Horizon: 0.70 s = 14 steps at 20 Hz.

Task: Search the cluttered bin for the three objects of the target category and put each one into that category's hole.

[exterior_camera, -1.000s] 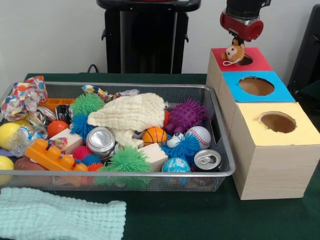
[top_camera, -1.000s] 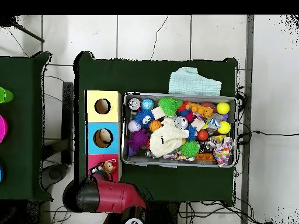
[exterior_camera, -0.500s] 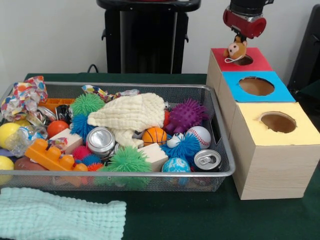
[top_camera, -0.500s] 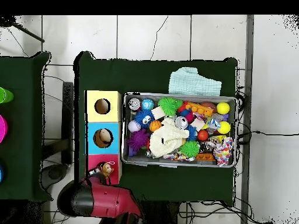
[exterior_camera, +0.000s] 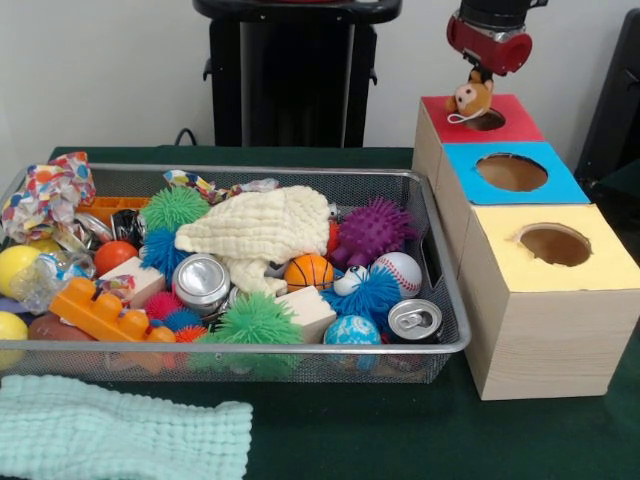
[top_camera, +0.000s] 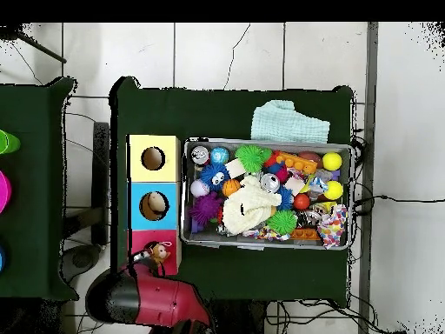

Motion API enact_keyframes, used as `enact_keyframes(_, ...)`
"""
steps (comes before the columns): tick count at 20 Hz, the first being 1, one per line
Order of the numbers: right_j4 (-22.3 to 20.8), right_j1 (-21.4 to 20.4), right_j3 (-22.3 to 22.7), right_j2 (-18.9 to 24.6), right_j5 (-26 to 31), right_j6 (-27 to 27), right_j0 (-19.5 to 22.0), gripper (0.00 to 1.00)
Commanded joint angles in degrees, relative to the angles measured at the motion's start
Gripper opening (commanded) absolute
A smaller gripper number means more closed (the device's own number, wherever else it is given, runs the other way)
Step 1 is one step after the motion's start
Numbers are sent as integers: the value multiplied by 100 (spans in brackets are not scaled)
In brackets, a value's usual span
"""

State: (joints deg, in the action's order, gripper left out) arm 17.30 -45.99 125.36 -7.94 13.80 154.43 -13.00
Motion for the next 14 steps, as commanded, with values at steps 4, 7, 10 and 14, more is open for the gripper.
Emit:
enact_keyframes(4,289,270,326,328,540,792,89,0)
enact_keyframes(7,320,368,198,264,501,812,34,0)
enact_keyframes(10,407,393,155,385,527,790,99,0)
enact_keyframes(14,686,314,182,651,495,914,118,0)
